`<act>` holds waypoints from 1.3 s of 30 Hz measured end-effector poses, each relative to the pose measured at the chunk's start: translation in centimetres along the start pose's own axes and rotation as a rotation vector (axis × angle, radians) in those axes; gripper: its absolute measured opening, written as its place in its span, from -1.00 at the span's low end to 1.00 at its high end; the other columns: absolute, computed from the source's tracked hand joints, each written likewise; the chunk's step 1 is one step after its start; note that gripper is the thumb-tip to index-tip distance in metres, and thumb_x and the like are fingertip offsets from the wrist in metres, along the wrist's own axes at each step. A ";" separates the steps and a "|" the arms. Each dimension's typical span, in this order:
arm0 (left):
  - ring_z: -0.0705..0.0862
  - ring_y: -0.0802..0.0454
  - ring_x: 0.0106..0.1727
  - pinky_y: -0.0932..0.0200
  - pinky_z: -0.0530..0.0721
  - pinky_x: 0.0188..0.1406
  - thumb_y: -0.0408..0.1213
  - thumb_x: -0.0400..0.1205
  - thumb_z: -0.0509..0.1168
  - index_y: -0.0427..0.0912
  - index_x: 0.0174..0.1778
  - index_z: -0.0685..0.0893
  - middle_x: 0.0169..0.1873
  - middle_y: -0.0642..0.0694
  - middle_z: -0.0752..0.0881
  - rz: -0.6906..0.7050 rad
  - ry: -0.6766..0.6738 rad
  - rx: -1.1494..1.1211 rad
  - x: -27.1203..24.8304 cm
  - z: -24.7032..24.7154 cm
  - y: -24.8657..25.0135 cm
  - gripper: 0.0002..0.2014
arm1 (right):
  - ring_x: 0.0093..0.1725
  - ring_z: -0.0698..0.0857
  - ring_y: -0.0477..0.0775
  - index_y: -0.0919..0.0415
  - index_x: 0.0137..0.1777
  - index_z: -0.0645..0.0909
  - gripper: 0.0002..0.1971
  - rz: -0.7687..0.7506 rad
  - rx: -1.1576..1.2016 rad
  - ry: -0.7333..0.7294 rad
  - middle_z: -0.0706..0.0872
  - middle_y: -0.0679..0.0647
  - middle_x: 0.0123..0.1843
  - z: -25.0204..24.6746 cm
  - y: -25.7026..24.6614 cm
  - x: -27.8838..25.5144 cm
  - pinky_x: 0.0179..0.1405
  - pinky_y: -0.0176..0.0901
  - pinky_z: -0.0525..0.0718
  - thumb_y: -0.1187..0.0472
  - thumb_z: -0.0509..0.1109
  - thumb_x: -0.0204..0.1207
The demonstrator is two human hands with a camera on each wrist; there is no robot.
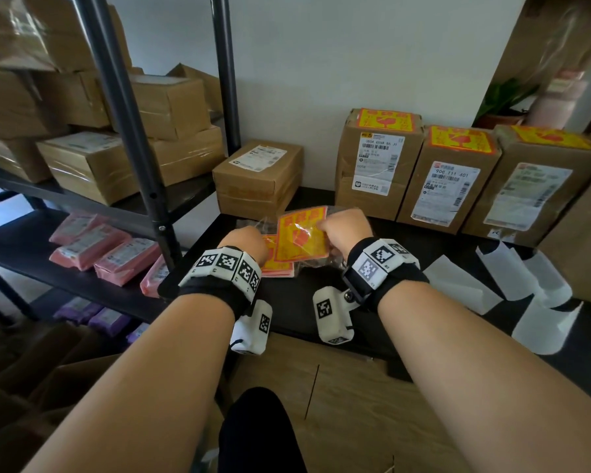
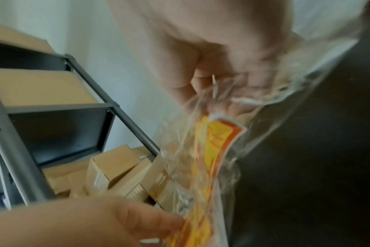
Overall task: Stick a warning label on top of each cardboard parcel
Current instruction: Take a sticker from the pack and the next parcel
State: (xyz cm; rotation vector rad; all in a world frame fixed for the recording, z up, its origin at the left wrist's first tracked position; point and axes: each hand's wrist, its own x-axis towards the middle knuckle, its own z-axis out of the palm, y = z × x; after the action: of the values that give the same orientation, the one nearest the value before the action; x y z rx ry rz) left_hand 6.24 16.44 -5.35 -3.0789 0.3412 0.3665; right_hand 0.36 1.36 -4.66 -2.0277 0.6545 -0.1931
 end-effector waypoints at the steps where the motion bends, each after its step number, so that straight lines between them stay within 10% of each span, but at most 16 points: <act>1: 0.55 -0.06 -0.11 0.13 0.52 -0.12 -0.34 0.70 0.14 -0.33 0.15 0.64 -0.18 -0.17 0.56 0.010 -0.010 0.022 0.2 0.0 -0.1 -0.77 | 0.05 0.75 0.22 0.34 0.09 0.73 -0.76 -0.016 0.001 0.049 0.76 0.23 0.01 -0.3 -0.3 0.0 0.15 0.15 0.74 0.21 0.33 0.57; 5: 0.65 -0.14 0.12 0.09 0.59 0.06 -0.33 0.72 0.14 -0.35 0.27 0.60 0.13 -0.25 0.67 0.065 -0.027 0.043 0.4 -0.2 -0.2 -0.72 | -0.35 0.56 0.02 0.16 -0.35 0.53 -0.74 -0.123 0.147 0.329 0.56 0.02 -0.37 -2.5 -1.5 -0.7 -0.35 -0.13 0.52 0.24 0.22 0.60; 16: 0.64 -0.20 0.27 0.01 0.62 0.17 -0.35 0.72 0.10 -0.33 0.35 0.60 0.28 -0.28 0.65 0.109 0.272 -0.274 1.6 -6.2 -1.0 -0.67 | -0.40 0.44 -0.21 0.16 0.06 0.45 -0.91 -0.400 0.400 0.624 0.44 -0.14 -0.29 -6.8 -7.6 -1.2 -0.49 -0.46 0.47 0.24 0.12 0.74; 21: 0.60 -0.25 0.30 -0.03 0.59 0.22 -0.40 0.69 0.10 -0.33 0.38 0.56 0.32 -0.32 0.60 0.052 0.344 -0.367 4.3 -7.9 -2.3 -0.65 | -0.19 0.61 0.08 0.26 0.12 0.57 -0.75 -0.249 0.468 0.495 0.57 0.03 -0.24 -5.2 -9.7 2.4 -0.20 -0.07 0.58 0.15 0.11 0.75; 25: 0.59 -0.29 0.33 -0.15 0.62 0.29 -0.39 0.69 0.10 -0.28 0.43 0.52 0.37 -0.32 0.55 -0.028 0.272 -0.431 6.0 -8.6 -2.8 -0.62 | 0.06 0.67 0.09 0.42 0.51 0.35 -0.59 -0.071 0.456 0.279 0.59 0.29 0.37 -2.6 -10.0 4.9 0.32 -0.02 0.66 0.17 0.05 0.78; 30: 0.51 -0.31 0.41 -0.16 0.55 0.36 -0.36 0.71 0.12 -0.31 0.48 0.45 0.43 -0.33 0.46 -0.143 0.245 -0.441 8.7 -8.4 -2.6 -0.61 | 0.36 0.63 0.20 0.36 0.36 0.54 -0.72 -0.045 -0.081 0.171 0.63 0.19 0.37 -0.5 -10.5 5.8 0.25 -0.09 0.59 0.27 0.23 0.72; 34: 0.47 -0.27 0.46 -0.09 0.49 0.39 -0.35 0.72 0.13 -0.36 0.48 0.42 0.46 -0.34 0.45 -0.198 0.281 -0.410 10.5 -8.5 -2.4 -0.60 | 0.30 0.66 0.18 0.21 -0.17 0.53 -0.83 -0.024 -0.306 0.012 0.70 0.16 0.26 1.3 -10.5 7.7 0.23 -0.11 0.58 0.22 0.31 0.67; 39: 0.48 -0.25 0.44 -0.08 0.50 0.39 -0.27 0.73 0.15 -0.36 0.48 0.42 0.46 -0.32 0.41 -0.245 0.250 -0.422 11.8 -8.5 -2.5 -0.59 | 0.31 0.65 0.20 0.31 0.02 0.65 -0.83 -0.198 -0.743 -0.096 0.71 0.16 0.22 2.9 -10.0 9.5 0.25 -0.11 0.56 0.23 0.26 0.70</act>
State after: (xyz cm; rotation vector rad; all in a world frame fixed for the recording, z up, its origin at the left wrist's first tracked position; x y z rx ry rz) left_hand 19.98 16.00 0.10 -3.5297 -0.1345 0.0451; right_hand 13.20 2.54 0.98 -2.7986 0.5013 0.0479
